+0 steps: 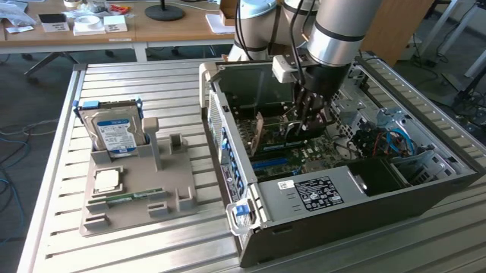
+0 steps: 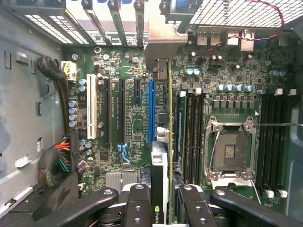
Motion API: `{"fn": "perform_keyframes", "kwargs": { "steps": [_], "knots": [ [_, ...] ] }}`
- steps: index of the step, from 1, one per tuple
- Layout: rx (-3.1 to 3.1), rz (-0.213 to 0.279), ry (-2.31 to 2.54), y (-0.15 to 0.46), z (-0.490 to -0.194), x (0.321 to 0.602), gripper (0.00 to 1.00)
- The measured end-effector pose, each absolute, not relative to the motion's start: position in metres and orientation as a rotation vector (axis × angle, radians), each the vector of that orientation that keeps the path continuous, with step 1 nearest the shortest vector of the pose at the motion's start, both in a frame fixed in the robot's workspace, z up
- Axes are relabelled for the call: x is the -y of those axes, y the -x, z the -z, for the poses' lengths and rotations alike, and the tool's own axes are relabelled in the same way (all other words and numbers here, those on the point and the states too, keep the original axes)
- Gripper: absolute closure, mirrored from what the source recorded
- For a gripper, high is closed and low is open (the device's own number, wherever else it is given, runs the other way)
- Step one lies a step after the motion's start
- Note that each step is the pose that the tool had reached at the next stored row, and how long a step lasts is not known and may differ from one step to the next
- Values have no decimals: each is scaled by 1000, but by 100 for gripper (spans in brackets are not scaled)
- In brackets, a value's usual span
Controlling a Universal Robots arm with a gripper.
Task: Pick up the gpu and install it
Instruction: 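Insert the gpu into the slot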
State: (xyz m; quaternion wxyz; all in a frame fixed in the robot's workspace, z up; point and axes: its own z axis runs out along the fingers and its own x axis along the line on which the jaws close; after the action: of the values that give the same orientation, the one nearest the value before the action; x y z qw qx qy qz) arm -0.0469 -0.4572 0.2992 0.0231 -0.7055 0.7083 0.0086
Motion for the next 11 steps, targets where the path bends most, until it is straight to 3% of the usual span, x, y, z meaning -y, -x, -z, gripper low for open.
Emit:
{"fn": "perform_keyframes", "kwargs": {
  "steps": [11],
  "knots": [
    [-2193,-27,2184,49,-290,457,73]
  ]
}}
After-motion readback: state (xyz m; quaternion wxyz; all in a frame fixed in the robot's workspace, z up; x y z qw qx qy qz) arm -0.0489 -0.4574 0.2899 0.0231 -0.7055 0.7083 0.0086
